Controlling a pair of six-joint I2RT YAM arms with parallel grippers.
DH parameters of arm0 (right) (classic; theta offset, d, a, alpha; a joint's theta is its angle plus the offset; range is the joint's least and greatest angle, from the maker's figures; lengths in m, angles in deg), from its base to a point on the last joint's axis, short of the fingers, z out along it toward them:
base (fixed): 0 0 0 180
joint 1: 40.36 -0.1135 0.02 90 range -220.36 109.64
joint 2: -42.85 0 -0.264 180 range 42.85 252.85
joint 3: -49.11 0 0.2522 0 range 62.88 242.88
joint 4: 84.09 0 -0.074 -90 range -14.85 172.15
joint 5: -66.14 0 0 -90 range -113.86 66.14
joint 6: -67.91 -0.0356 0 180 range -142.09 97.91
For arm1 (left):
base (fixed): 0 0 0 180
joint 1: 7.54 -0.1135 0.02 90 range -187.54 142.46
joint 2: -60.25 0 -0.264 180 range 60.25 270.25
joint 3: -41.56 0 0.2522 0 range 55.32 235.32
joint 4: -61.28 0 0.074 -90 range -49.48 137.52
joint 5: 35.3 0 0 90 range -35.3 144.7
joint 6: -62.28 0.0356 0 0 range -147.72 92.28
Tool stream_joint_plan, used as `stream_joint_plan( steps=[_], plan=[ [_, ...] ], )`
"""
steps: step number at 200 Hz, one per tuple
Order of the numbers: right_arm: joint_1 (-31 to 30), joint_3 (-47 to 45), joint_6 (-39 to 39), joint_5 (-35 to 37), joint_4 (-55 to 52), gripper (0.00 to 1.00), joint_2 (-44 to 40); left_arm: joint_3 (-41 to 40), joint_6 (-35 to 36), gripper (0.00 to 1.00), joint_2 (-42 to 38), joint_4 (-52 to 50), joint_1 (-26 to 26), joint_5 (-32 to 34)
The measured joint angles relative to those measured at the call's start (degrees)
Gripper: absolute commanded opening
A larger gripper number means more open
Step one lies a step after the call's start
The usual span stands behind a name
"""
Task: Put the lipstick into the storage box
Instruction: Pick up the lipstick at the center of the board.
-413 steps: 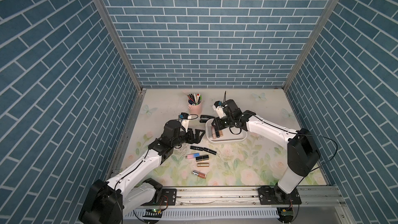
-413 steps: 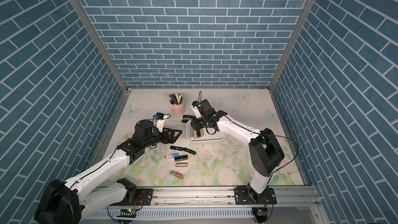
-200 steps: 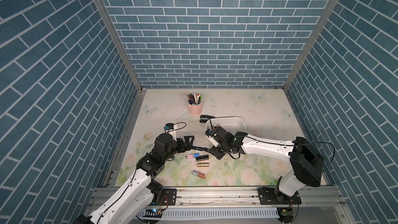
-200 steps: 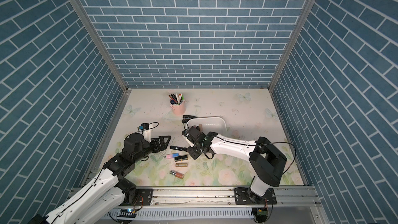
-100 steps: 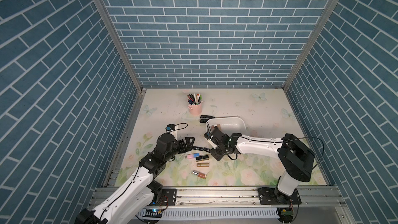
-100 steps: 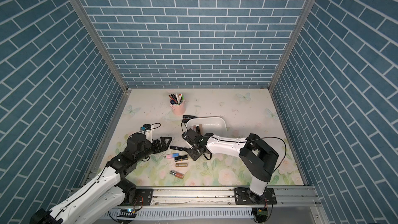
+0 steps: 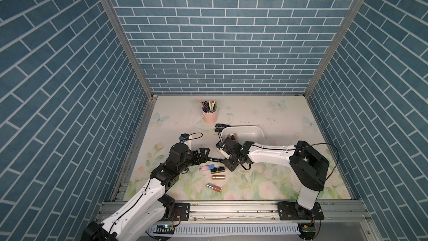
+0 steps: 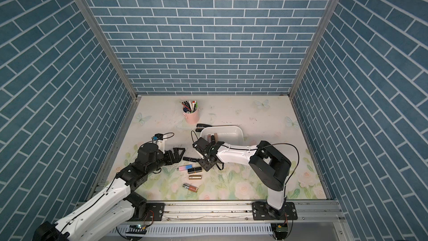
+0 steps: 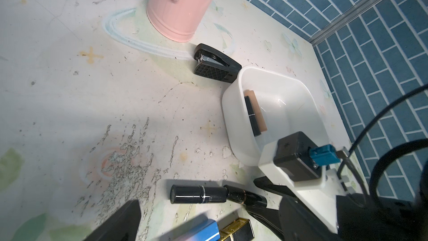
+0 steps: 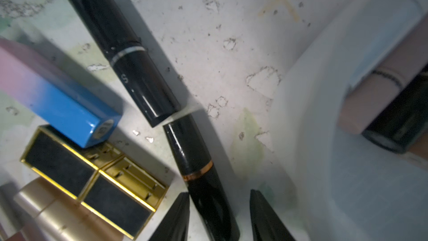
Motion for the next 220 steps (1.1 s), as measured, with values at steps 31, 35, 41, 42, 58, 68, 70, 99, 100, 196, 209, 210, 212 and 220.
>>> stream_joint_plan(
  steps=[31,35,41,42,58,68,70,99,100,196,209,210,212,220],
  plan=[
    [0.02,0.79,0.76,0.28,0.0,0.46,1.38,0.0,0.59,1.0,0.31,-0.02,0.02,0.04],
    [0.0,0.81,0.76,0.35,0.0,0.46,1.55,0.0,0.63,1.0,0.31,0.0,0.02,0.04],
    [0.02,0.85,0.76,0.44,0.02,0.46,1.68,0.0,0.66,1.0,0.31,0.02,0.0,0.07],
    [0.02,0.87,0.76,0.44,0.02,0.46,1.68,0.0,0.66,1.0,0.31,0.02,0.0,0.07],
    [0.02,1.18,1.14,0.7,-0.02,0.43,1.88,0.0,0.72,1.0,0.31,0.0,0.02,0.17],
    [0.02,1.46,1.4,0.7,-0.04,0.4,2.08,0.0,0.79,1.0,0.31,0.0,0.02,0.2],
    [0.02,1.51,1.51,0.7,-0.07,0.39,2.14,0.0,0.79,0.99,0.31,0.0,0.02,0.2],
    [0.02,1.55,2.36,0.66,-0.02,0.29,2.16,0.0,0.81,1.0,0.52,0.04,0.0,0.2],
    [0.02,1.55,2.36,0.66,-0.02,0.28,2.16,0.0,0.83,1.0,0.55,0.04,0.02,0.2],
    [0.02,0.0,3.13,1.29,-0.68,0.17,0.57,0.0,0.79,1.0,1.07,1.64,0.02,0.09],
    [0.02,-0.07,3.13,1.42,-1.09,0.17,0.13,0.0,0.76,0.99,1.07,1.95,0.02,-0.04],
    [0.02,-0.07,3.13,1.44,-1.11,0.17,0.07,0.0,0.76,0.99,1.07,1.97,0.02,-0.04],
    [0.02,-0.07,3.13,1.49,-1.11,0.17,-0.04,0.0,0.76,1.0,1.07,2.01,0.02,-0.07],
    [0.02,-0.07,3.13,1.53,-1.22,0.17,-0.37,0.0,0.76,1.0,1.05,2.25,0.0,-0.11]
  ],
)
